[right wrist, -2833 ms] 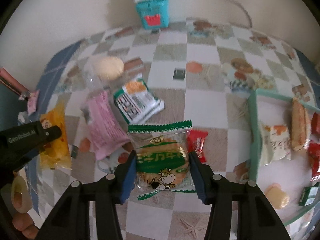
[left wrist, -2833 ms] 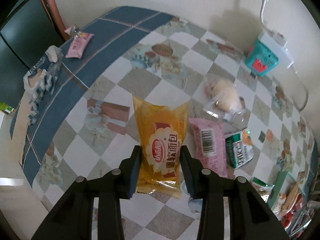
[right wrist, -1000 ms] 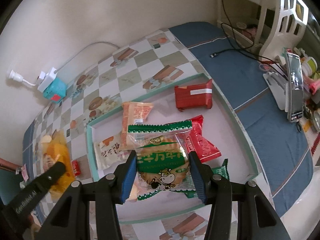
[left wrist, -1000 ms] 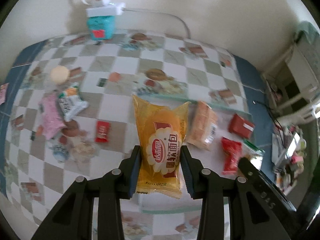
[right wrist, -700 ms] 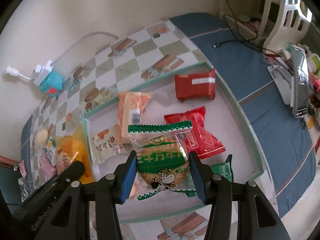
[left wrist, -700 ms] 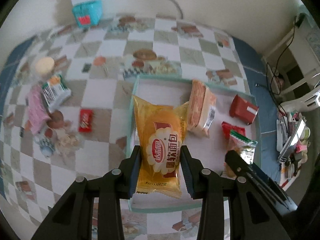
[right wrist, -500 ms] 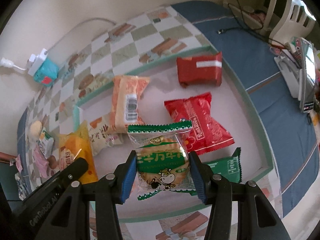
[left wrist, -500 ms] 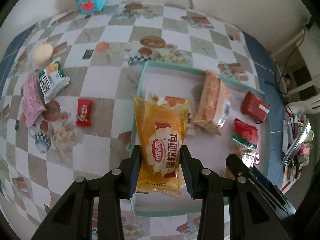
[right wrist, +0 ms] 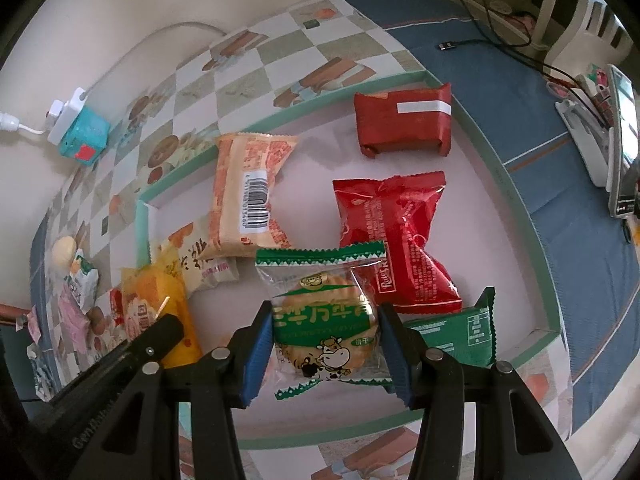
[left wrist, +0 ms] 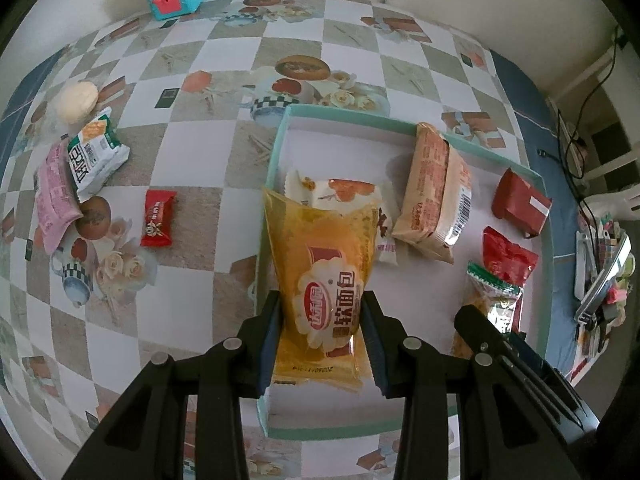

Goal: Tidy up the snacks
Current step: 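Carry yellow bag and green biscuit pack into the tray and open both grippers, then move both open grippers back over the snack pile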

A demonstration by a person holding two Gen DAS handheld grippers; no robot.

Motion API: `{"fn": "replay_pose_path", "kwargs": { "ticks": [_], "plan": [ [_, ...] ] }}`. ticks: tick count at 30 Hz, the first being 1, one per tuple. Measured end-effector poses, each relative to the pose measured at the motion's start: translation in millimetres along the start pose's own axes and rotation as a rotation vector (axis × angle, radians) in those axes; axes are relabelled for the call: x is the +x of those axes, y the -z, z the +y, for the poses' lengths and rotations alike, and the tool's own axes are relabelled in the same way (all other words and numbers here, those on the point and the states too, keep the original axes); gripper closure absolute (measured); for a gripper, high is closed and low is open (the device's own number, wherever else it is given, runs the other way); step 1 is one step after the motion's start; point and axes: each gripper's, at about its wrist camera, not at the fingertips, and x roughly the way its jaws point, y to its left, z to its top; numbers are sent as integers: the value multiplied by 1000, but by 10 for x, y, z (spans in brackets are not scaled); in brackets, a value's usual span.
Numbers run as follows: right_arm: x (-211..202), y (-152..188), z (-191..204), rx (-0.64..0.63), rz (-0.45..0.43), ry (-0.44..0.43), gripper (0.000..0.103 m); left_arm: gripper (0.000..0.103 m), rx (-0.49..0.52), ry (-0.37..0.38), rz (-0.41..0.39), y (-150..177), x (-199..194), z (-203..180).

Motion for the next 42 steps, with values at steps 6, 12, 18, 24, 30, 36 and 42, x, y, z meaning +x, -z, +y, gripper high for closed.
{"fn": "replay_pose_path", "kwargs": {
  "ticks": [6, 12, 18, 24, 30, 36, 42],
  "plan": [
    [4, -12, -60, 16, 3, -6, 49, 63, 4, 15, 5, -6, 25, -43],
    [0, -19, -111, 33, 3, 1, 49, 63, 9, 29, 19, 13, 56, -85],
    [-8, -19, -103, 35, 3, 5, 48, 59, -19, 30, 36, 8, 92, -53],
    [-58, -33, -139, 51, 0, 16, 37, 49, -47, 44, 26, -1, 15, 44],
    [-194, -60, -111, 39, -32, 10, 37, 48, -61, 42, -10, -34, -142, 109],
    [-373, -85, -80, 28, -74, 24, 25, 20, -94, 23, -58, -76, -309, 238],
    [-440, -97, -79, 25, -91, 43, 24, 18, -144, -41, -97, -108, -407, 452]
  ]
}}
